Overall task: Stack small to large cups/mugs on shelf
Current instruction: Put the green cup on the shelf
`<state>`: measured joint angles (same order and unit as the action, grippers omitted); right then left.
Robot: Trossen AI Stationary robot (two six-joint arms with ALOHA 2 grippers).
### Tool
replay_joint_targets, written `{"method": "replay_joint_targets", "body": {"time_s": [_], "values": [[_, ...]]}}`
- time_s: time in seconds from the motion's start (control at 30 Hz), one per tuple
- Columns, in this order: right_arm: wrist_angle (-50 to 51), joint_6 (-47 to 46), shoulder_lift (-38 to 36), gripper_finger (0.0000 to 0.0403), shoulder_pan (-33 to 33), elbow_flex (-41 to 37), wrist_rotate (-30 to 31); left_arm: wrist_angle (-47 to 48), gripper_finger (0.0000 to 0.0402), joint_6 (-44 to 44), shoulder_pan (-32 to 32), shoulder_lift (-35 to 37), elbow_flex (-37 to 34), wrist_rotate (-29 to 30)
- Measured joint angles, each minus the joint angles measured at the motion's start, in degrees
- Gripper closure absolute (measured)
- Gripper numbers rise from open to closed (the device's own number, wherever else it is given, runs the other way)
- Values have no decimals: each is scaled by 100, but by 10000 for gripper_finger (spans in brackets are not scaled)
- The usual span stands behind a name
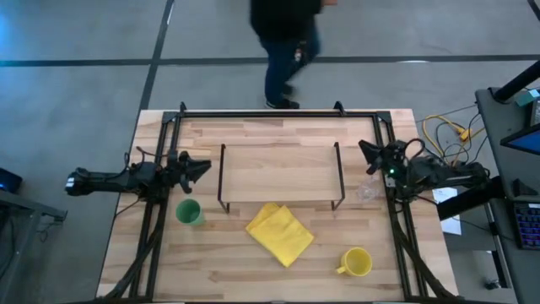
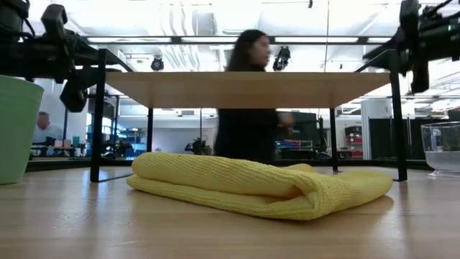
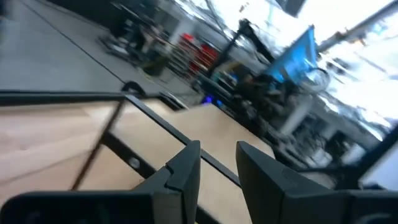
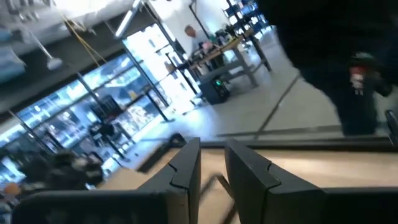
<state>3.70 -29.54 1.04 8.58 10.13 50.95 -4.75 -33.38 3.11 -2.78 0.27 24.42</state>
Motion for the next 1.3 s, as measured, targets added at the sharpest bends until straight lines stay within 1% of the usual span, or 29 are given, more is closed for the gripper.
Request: {"method": "replay_joint_targets", "body": {"time_s": [0.07, 0.13, 0.23, 0.37, 0.47, 0.6, 0.77, 0.93, 1.13, 1.3], "values": [[40, 61, 0, 335, 2, 216, -13, -159, 312, -61, 0, -24, 0, 159], [44, 243, 7, 335, 2, 416, -84, -314, 312, -26, 0, -23, 5, 165], [56, 595, 61, 335, 1, 717, -501, -220, 313, 50, 0, -104, 112, 165], [61, 908, 269, 335, 2, 1133, -1155, -315, 314, 643, 0, -398, 599, 169], [63, 1105, 568, 335, 2, 1431, -1374, -265, 314, 1158, 0, -781, 1032, 176], [75, 1359, 1142, 335, 2, 1768, -1387, -229, 314, 1653, 0, -1391, 1707, 275], [88, 1416, 1944, 335, 2, 2198, -1387, -208, 314, 2078, 0, -2245, 2459, 274], [72, 1414, 2606, 335, 2, 2636, -1385, -214, 314, 2442, 0, -2848, 3119, 272], [75, 1399, 3190, 335, 2, 3075, -1363, -263, 314, 3161, 0, -3527, 3828, 272], [297, 1168, 3542, 335, 2, 3217, -1411, -277, 314, 3399, -2, -4036, 4305, 270]]}}
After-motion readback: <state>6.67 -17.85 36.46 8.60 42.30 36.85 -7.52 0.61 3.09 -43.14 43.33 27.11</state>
